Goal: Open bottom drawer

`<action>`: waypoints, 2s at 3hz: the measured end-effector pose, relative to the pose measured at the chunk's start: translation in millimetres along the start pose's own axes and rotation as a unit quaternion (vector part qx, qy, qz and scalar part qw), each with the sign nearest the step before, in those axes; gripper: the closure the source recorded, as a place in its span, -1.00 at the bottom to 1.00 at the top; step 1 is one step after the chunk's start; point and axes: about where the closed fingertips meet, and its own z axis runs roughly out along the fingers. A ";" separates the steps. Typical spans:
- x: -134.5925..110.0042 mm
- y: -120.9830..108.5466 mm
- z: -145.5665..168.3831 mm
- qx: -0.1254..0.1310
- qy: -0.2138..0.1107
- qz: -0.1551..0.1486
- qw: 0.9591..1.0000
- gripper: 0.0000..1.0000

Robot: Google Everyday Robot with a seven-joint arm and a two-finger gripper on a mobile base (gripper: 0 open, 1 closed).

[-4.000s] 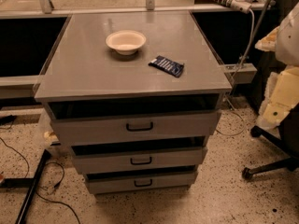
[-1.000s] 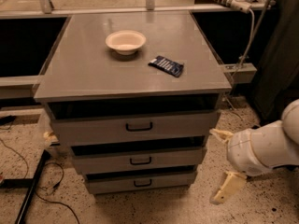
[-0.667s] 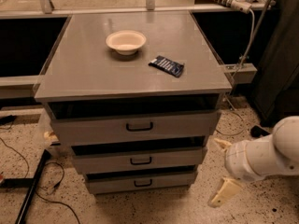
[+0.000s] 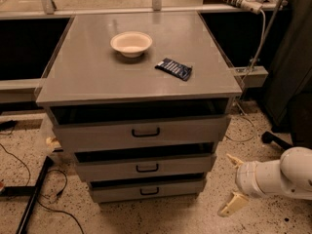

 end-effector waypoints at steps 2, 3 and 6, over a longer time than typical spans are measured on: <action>4.1 4.0 45.0 -0.036 -0.106 -0.048 0.993 -1.00; 4.1 4.1 45.3 -0.036 -0.106 -0.048 0.993 -1.00; 39.0 9.4 149.5 -0.036 -0.070 -0.072 0.994 -1.00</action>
Offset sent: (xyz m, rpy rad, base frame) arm 0.0061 0.0250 -0.0545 0.2696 -0.0716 0.2408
